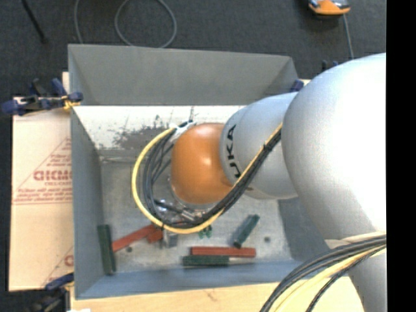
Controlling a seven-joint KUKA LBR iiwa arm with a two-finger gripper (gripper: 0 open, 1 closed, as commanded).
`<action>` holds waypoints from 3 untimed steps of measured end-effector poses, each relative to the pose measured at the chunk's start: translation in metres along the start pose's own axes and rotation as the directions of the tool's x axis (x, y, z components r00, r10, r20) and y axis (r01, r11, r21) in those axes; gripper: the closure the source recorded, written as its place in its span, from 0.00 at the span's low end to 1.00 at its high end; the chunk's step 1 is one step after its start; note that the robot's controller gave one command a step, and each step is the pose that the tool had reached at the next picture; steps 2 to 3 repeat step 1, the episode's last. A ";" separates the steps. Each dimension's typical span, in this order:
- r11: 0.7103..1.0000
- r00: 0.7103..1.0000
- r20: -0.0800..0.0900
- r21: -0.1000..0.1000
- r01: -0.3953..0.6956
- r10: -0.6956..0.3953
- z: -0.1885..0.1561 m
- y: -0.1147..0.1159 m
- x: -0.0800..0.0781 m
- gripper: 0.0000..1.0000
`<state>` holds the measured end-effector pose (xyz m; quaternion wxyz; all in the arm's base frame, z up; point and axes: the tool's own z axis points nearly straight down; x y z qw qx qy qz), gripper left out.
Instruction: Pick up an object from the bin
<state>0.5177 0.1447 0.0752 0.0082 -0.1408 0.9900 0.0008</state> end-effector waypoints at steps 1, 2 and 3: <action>1.000 1.000 -0.004 0.000 -0.012 0.012 -0.150 0.012 -0.028 1.00; 1.000 1.000 -0.004 0.000 -0.012 0.012 -0.150 0.012 -0.028 1.00; 1.000 1.000 -0.004 0.000 -0.012 0.012 -0.150 0.012 -0.028 1.00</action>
Offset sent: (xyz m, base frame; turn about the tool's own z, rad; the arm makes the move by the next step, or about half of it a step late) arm 0.0180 0.0198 0.1448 0.0134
